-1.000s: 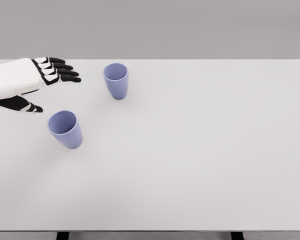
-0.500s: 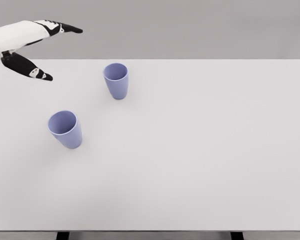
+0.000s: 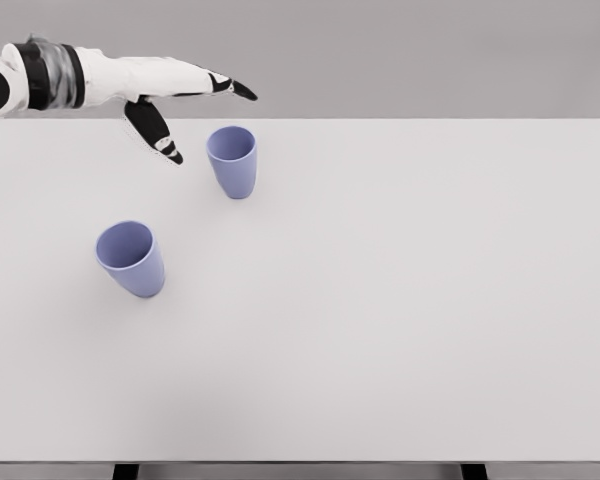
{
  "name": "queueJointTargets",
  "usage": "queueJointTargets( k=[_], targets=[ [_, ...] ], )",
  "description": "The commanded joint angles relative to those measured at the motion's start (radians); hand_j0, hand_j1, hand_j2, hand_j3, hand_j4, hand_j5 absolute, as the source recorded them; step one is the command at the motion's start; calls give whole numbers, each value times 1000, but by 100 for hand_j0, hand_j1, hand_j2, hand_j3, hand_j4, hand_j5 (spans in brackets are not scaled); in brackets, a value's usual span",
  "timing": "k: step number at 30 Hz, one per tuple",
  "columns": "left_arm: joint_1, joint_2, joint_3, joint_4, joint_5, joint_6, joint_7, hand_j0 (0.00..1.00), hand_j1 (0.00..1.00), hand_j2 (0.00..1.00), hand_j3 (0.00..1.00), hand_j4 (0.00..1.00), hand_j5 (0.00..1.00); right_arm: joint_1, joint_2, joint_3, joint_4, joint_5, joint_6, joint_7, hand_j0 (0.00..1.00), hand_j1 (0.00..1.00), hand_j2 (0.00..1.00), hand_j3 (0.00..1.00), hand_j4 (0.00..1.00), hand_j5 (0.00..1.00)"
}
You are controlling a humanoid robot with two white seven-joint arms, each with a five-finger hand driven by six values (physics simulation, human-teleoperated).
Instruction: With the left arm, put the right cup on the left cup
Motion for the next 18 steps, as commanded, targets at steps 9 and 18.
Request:
queueJointTargets(
  k=[9,18],
  targets=[
    [-121,-164,-210,256,137,3,0,100,100,100,100,100,100,0,0,0,0,0,0,0,100,100,100,100,100,100],
    [-172,-187,-290,316,160,72,0,100,100,100,100,100,100,0,0,0,0,0,0,0,100,100,100,100,100,100]
  ],
)
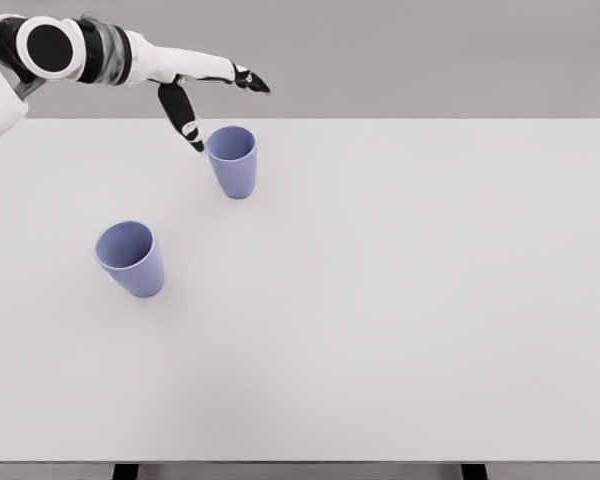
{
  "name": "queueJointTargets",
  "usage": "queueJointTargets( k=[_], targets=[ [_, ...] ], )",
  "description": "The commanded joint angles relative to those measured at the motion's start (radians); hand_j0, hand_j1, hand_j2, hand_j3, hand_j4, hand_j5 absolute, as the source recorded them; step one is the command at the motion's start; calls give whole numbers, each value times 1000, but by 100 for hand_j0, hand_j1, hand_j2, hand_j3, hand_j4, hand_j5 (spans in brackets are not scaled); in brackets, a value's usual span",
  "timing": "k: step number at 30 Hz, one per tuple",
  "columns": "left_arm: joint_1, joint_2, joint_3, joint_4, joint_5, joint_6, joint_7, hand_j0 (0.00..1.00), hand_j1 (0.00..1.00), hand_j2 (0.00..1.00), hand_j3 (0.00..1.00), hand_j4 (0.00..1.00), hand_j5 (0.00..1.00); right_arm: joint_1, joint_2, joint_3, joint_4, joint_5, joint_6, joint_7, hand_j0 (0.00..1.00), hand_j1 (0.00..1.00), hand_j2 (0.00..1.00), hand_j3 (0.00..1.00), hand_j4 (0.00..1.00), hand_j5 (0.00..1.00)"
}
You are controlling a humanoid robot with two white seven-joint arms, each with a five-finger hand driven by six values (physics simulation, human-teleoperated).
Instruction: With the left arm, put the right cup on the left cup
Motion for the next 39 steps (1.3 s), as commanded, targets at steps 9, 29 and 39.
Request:
queueJointTargets(
  k=[9,29,39],
  targets=[
    [-3,-63,-39,113,3,66,0,99,99,99,99,99,99,0,0,0,0,0,0,0,100,100,100,100,100,100],
    [41,-161,-36,194,63,173,0,100,100,100,100,100,100,0,0,0,0,-1,0,0,100,100,100,100,100,100],
    [61,-184,-44,197,55,184,0,99,99,99,99,99,99,0,0,0,0,0,0,0,100,100,100,100,100,100]
  ],
)
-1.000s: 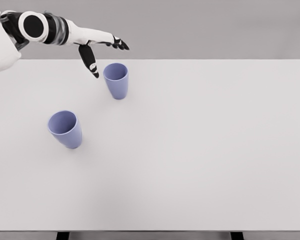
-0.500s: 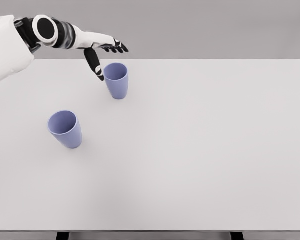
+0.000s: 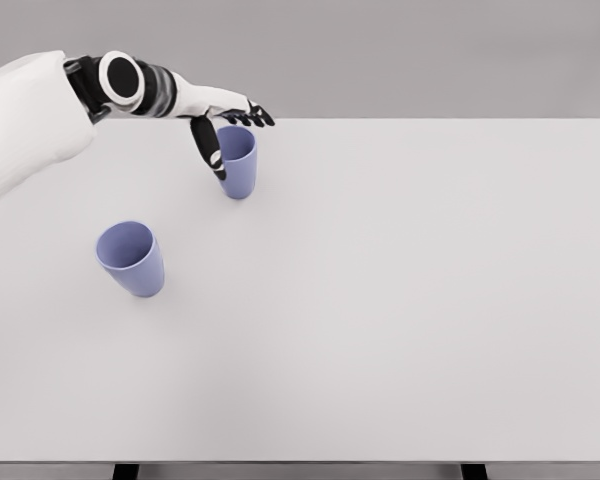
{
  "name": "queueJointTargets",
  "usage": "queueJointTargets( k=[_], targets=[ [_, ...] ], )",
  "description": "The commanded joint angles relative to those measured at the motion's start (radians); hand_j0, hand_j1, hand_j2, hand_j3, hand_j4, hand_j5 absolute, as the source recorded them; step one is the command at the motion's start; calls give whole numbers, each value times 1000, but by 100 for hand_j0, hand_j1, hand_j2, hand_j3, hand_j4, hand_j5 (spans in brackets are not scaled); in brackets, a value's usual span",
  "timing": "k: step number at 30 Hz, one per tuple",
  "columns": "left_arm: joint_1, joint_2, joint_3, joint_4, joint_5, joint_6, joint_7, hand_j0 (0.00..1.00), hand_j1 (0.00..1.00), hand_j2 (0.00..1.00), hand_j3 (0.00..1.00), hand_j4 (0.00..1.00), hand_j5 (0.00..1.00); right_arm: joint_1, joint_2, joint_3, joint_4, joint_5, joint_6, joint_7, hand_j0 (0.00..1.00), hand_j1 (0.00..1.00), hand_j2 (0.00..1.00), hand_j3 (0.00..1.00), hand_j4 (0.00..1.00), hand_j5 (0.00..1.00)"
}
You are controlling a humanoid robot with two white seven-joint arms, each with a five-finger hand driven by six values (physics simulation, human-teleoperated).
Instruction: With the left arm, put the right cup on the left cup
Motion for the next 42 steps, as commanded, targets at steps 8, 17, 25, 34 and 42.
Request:
queueJointTargets(
  k=[8,17,25,34,42],
  targets=[
    [2,-7,1,7,-1,18,0,99,99,99,99,99,99,2,0,0,0,-1,0,0,100,100,100,100,100,100],
    [0,-12,1,46,-24,18,0,100,100,100,100,100,100,0,0,0,0,0,0,0,100,100,100,100,100,100],
    [3,-16,1,47,-58,19,0,99,99,99,99,99,99,0,0,0,0,-1,1,0,100,100,100,100,100,100],
    [11,-30,5,73,-75,23,0,99,99,99,99,99,99,0,0,0,0,0,0,0,100,100,100,100,100,100],
    [11,-48,8,73,-76,23,0,99,99,99,99,99,99,0,0,0,0,-1,0,0,100,100,100,100,100,100]
  ],
)
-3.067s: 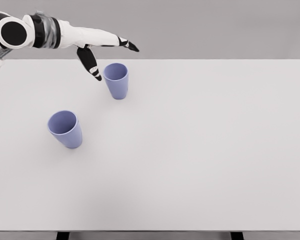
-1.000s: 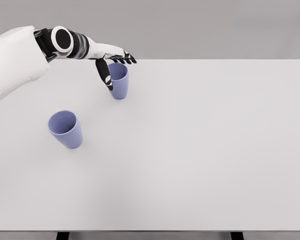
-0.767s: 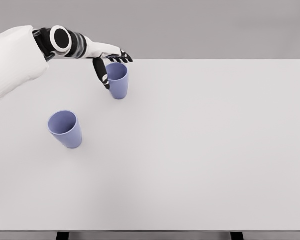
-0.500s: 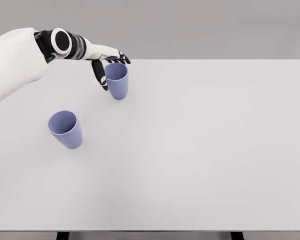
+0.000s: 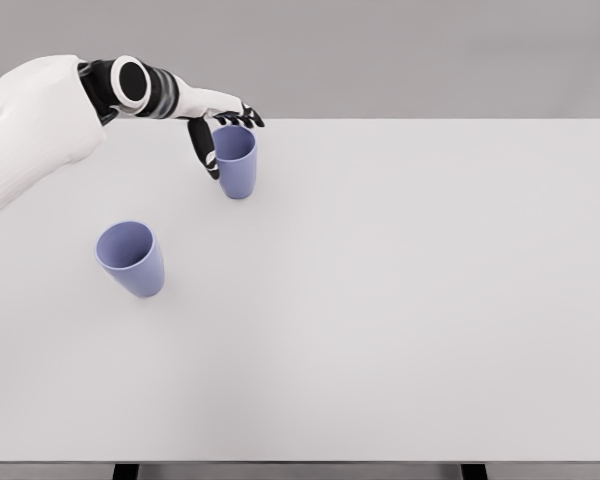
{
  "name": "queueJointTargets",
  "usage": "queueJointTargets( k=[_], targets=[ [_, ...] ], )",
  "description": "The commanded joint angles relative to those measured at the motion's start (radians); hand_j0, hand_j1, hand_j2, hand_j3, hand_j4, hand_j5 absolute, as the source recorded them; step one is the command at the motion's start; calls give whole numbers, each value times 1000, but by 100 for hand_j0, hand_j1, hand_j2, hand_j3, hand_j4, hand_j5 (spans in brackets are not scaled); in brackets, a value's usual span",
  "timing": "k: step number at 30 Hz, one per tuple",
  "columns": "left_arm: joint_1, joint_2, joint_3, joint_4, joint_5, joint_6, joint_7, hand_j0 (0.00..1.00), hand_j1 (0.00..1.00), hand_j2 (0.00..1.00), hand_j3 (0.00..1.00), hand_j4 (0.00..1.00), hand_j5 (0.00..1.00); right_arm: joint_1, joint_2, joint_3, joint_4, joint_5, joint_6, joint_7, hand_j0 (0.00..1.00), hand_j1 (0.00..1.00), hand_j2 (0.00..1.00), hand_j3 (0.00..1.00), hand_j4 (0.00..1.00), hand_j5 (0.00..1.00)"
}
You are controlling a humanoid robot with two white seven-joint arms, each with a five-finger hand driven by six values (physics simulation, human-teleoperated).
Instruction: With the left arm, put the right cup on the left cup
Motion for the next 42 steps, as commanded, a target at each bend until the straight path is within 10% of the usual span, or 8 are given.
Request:
queueJointTargets(
  k=[1,42],
  targets=[
    [0,-7,2,0,0,0,0,99,99,99,99,99,99,0,0,0,0,0,0,0,100,100,100,100,100,100],
    [-25,57,6,-83,17,-4,0,70,70,70,70,70,70,0,0,0,0,0,0,0,100,100,100,100,100,100]
  ],
)
